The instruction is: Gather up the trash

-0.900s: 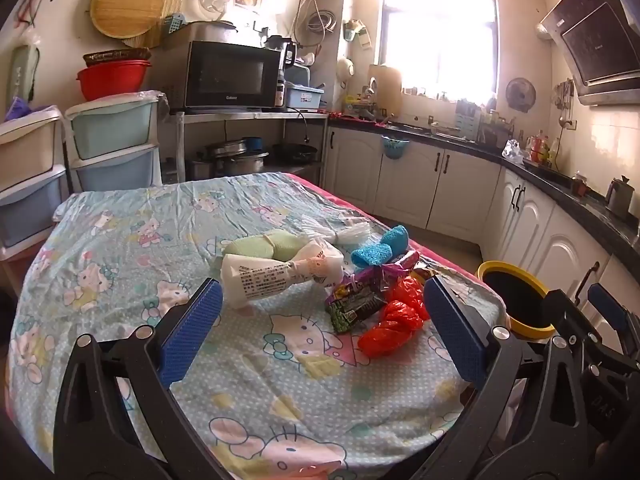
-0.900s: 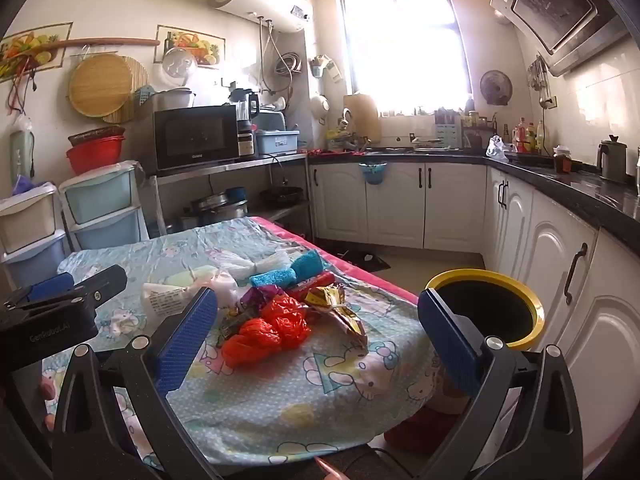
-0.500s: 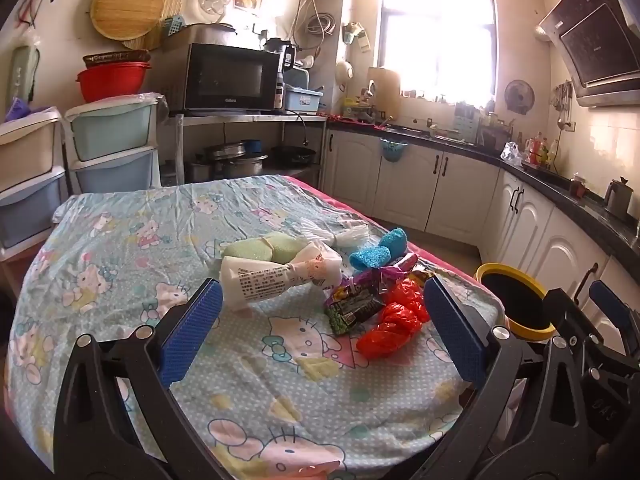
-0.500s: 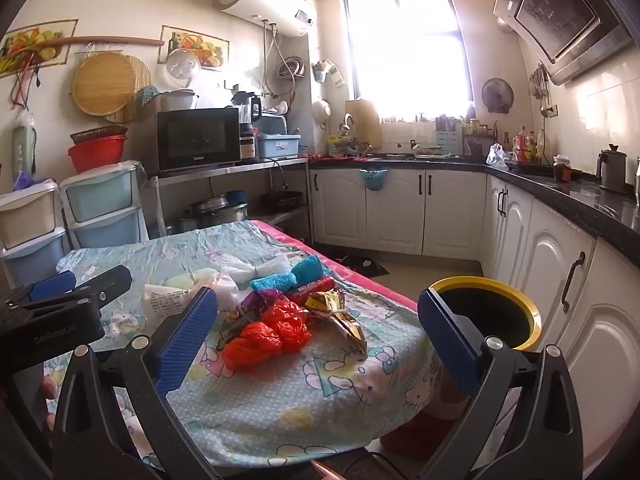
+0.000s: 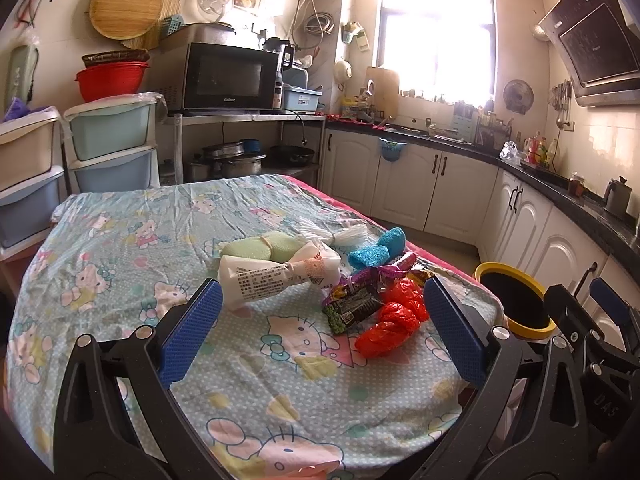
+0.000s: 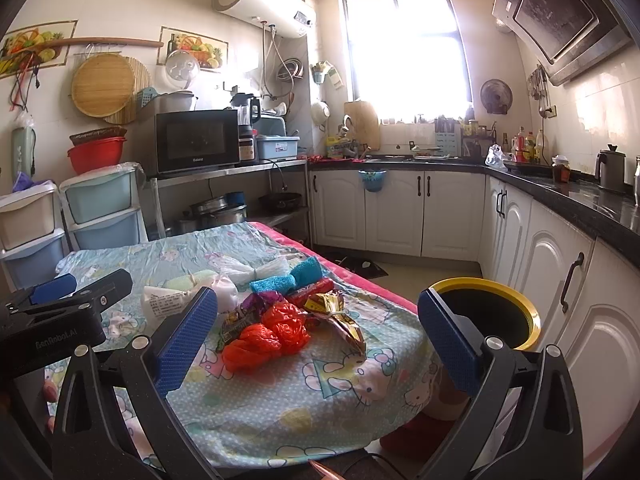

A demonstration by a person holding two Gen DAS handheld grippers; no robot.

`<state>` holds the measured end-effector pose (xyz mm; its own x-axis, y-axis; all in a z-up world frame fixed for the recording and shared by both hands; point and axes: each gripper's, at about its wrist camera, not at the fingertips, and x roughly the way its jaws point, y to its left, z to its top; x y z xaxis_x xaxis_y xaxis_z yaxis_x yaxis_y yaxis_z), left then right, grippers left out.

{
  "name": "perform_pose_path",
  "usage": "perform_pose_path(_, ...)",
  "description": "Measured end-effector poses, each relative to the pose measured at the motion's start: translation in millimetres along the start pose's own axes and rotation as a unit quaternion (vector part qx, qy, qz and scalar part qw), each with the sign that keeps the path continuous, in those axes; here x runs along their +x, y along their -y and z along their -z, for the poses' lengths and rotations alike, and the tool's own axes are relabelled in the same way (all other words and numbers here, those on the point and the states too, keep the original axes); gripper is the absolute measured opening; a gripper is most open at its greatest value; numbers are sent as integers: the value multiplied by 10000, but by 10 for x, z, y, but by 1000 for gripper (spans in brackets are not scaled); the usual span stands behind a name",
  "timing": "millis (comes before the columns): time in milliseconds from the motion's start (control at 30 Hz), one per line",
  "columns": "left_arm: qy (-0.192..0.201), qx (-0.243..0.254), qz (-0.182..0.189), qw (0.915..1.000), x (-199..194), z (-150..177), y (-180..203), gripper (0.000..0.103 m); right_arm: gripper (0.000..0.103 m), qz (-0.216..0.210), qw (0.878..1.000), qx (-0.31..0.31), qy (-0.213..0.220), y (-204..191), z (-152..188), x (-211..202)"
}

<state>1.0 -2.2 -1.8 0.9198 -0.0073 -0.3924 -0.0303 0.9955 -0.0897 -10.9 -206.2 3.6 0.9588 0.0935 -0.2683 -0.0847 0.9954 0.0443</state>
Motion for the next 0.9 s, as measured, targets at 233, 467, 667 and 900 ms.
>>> perform_pose_path(233,-1,7,0,10000,-1,-2,-4,93,97,-4,10000,1,4,1,6,0)
perform_pose_path(467,-3,4,1,10000,-3,-2,-4,93,97,11,10000,5,25,7,13,-2)
perform_pose_path(667,-6,10,2,10000,-2,1,-5,93,97,28,10000,19,5,18,13,-1)
perform_pose_path(900,-2,10,9,10000,-4,8,-3,93,97,59,10000,28,-2,36,30,5)
